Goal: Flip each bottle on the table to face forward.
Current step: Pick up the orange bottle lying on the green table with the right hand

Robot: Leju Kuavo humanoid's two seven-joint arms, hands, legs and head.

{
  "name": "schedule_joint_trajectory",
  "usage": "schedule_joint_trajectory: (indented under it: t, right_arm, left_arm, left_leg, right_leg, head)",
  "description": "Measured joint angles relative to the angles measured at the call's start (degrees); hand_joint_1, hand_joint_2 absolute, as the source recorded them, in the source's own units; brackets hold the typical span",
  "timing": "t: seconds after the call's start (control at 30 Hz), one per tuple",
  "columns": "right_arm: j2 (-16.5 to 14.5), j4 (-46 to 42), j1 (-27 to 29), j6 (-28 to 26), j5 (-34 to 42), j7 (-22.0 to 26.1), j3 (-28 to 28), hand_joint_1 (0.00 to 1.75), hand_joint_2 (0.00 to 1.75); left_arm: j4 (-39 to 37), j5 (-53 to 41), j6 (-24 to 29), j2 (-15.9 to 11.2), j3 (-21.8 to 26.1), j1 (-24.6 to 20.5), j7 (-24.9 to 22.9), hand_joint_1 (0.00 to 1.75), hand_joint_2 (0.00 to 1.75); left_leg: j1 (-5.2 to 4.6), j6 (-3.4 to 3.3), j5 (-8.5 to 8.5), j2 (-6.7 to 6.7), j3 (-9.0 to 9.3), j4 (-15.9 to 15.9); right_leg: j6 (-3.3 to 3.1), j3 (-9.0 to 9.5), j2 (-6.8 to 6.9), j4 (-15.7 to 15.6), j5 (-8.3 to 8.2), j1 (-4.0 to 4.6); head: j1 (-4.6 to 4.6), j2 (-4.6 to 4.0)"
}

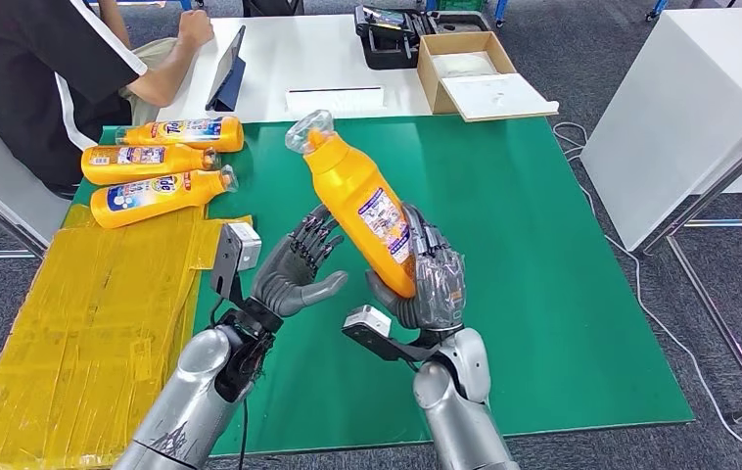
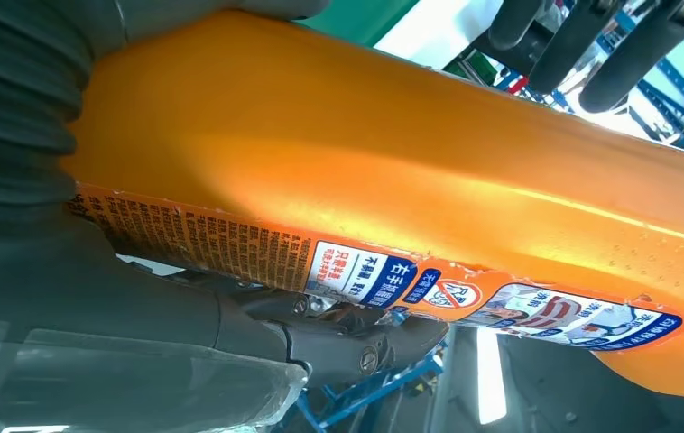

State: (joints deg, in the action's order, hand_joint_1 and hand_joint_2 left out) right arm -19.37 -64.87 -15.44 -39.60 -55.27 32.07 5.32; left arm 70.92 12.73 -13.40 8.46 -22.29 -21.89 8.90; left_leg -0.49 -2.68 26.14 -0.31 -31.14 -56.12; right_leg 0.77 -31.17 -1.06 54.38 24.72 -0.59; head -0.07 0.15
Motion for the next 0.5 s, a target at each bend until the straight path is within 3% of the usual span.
schedule_joint_trajectory:
  t: [0.5]
  right_arm:
    - [-0.02,2.81,-0.71,0.00,-1.91,-3.51,4.27,1.75,1.75]
  left_arm:
    - [-3.85,4.85,1.23,0.85,2.21,-2.48,-1.43,0.00,1.75]
  left_leg:
    - [0.00,0.00,-0.01,0.00,-0.01,0.00]
  right_leg:
    - [0.00,0.01,0.00,0.01,0.00,0.01]
  head:
    - [0.01,0.00]
